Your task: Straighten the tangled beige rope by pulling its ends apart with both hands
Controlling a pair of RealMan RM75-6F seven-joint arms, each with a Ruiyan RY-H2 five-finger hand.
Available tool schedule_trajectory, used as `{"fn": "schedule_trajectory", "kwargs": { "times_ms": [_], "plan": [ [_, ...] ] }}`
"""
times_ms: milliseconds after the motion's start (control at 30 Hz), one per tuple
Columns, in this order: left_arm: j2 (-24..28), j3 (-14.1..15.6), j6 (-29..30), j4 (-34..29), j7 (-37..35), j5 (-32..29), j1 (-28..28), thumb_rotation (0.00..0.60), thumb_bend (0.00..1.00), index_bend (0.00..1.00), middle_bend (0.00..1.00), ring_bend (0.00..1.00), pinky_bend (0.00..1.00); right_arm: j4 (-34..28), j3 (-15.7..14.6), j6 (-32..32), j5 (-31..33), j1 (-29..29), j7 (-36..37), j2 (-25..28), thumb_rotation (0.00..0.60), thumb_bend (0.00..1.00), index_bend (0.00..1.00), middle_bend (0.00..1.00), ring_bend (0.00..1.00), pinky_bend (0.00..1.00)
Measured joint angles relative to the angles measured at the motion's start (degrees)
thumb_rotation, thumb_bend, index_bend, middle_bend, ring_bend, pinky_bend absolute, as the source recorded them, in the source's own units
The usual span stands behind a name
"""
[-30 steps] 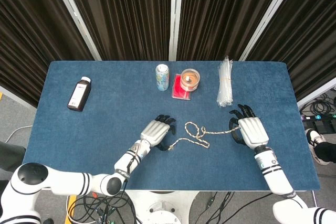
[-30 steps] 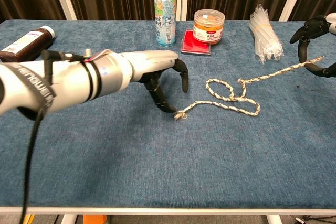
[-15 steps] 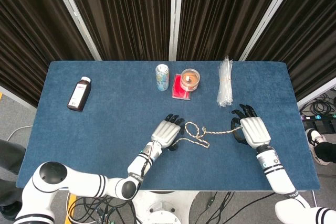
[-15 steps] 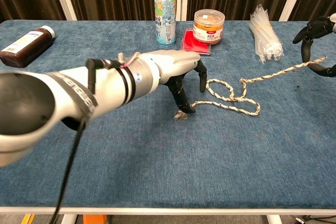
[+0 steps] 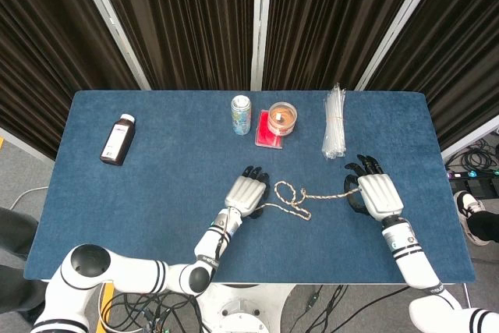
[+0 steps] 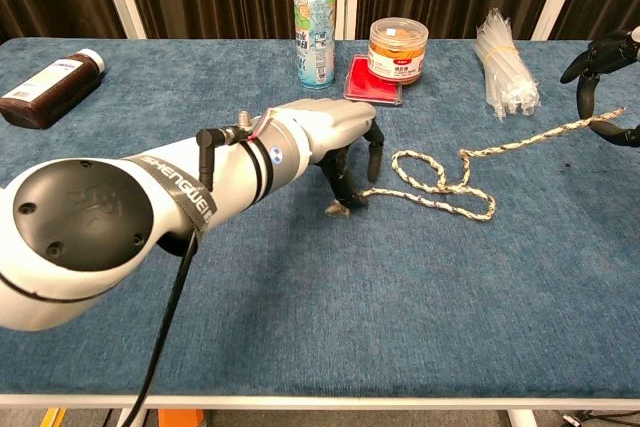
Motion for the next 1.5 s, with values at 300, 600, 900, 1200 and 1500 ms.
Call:
{"fn": "schedule_trajectory", "kwargs": {
  "times_ms": [300,600,900,1200,1500],
  "plan": [
    [0.3,0.1,-0.9,0.8,-0.9,0.6,1.1,0.600,0.31,0.52,0.17,0.03,0.06,0.2,0.1,-0.3,0.3,0.2,-0.4,-0.5,0.600,0.48,0.66,0.21,0.00,0.00],
    [0.2,0.3,-1.6,1.3,-1.6,1.6,1.8,0.600,0.36,0.54,0.19,0.06,0.06,0.1,0.1,-0.1,0.7,0.2,-0.9,-0.7,0.600,0.48,0.67,0.21,0.00,0.00],
    [-0.2,0.7,-2.1,2.5,-0.9,1.4,1.9,0.600,0.38,0.54,0.19,0.06,0.06,0.2,0.2,-0.2,0.8,0.2,-0.9,-0.7,0.600,0.48,0.67,0.21,0.00,0.00],
    [-0.8,0.6,-2.4,4.1,-1.2,1.9,2.3,0.600,0.41,0.57,0.22,0.06,0.06,0.5,0.2,-0.2,1.0,0.2,-0.8,-0.9,0.600,0.48,0.67,0.21,0.00,0.00],
    [0.9,1.3,-1.6,3.8,-3.1,4.5,4.5,0.600,0.42,0.60,0.23,0.06,0.06,0.4,0.6,1.1,1.4,-0.8,0.6,0.2,0.600,0.48,0.67,0.21,0.00,0.00]
  ]
}}
